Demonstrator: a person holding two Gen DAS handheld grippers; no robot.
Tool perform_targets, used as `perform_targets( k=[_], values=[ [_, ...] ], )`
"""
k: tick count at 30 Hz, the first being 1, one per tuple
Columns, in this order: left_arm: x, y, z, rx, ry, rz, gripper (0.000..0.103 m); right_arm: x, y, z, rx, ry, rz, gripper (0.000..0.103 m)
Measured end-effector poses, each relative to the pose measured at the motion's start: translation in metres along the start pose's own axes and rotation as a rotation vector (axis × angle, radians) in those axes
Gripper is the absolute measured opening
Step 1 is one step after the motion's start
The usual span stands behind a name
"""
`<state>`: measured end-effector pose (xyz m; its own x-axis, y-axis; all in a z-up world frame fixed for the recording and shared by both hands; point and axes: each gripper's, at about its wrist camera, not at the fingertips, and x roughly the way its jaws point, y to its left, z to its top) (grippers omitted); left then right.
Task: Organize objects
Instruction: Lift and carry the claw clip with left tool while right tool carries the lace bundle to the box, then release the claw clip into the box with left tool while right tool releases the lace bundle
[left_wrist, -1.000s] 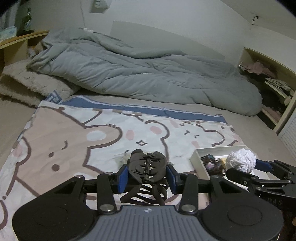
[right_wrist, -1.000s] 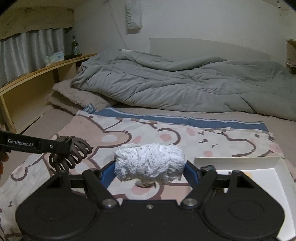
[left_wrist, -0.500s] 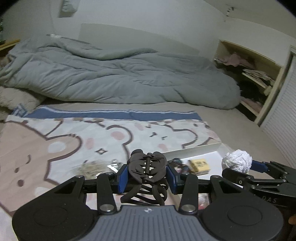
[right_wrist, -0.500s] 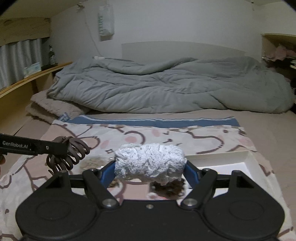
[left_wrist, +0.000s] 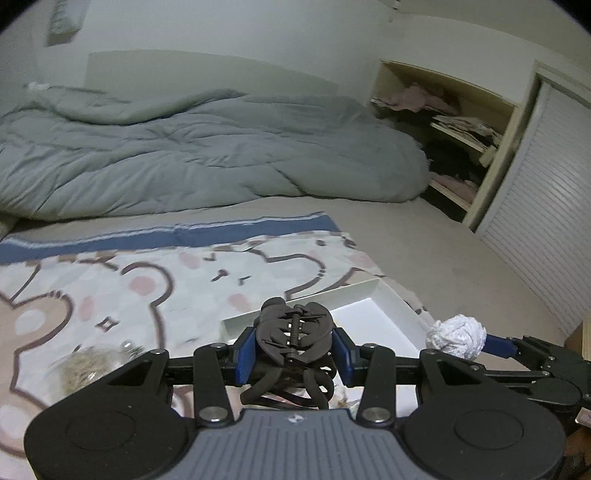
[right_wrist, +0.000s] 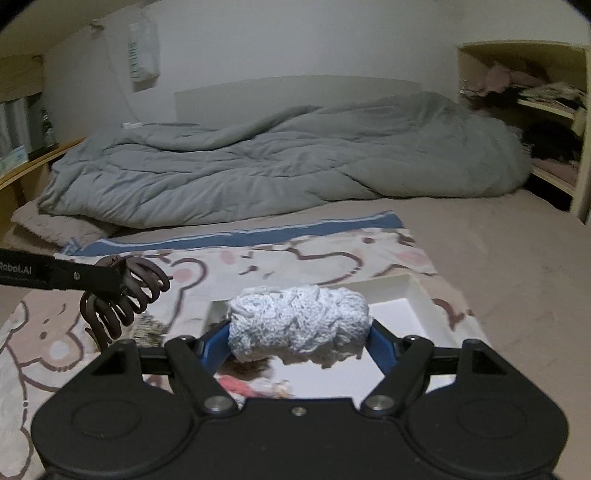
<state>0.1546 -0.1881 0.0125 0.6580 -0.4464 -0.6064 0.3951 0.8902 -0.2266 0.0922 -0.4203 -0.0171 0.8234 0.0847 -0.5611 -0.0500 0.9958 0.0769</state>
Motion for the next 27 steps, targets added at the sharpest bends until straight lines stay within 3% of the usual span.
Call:
perform_targets(
  k=[10,15,18,21,27],
  values=[
    [0.060,-0.038,0.007,0.107,0.008,-0.061,0.045,0.006,-0.052,-0.016,0.063,0.041,-0.068,0.078],
    [0.093,-0.055,0.002,0.221,0.009,-0.124,0.045,0.013,-0.071,-0.026,0.098,0.079,-0.089,0.078],
    [0.117,-0.062,-0.005,0.272,0.039,-0.174,0.045,0.018,-0.077,-0.031,0.100,0.101,-0.103,0.078],
    [0.140,-0.067,-0.013,0.321,0.084,-0.160,0.045,0.025,-0.081,-0.035,0.095,0.127,-0.108,0.078],
    [0.173,-0.065,-0.028,0.364,0.126,-0.220,0.045,0.042,-0.079,-0.048,0.056,0.214,-0.096,0.078]
  ],
)
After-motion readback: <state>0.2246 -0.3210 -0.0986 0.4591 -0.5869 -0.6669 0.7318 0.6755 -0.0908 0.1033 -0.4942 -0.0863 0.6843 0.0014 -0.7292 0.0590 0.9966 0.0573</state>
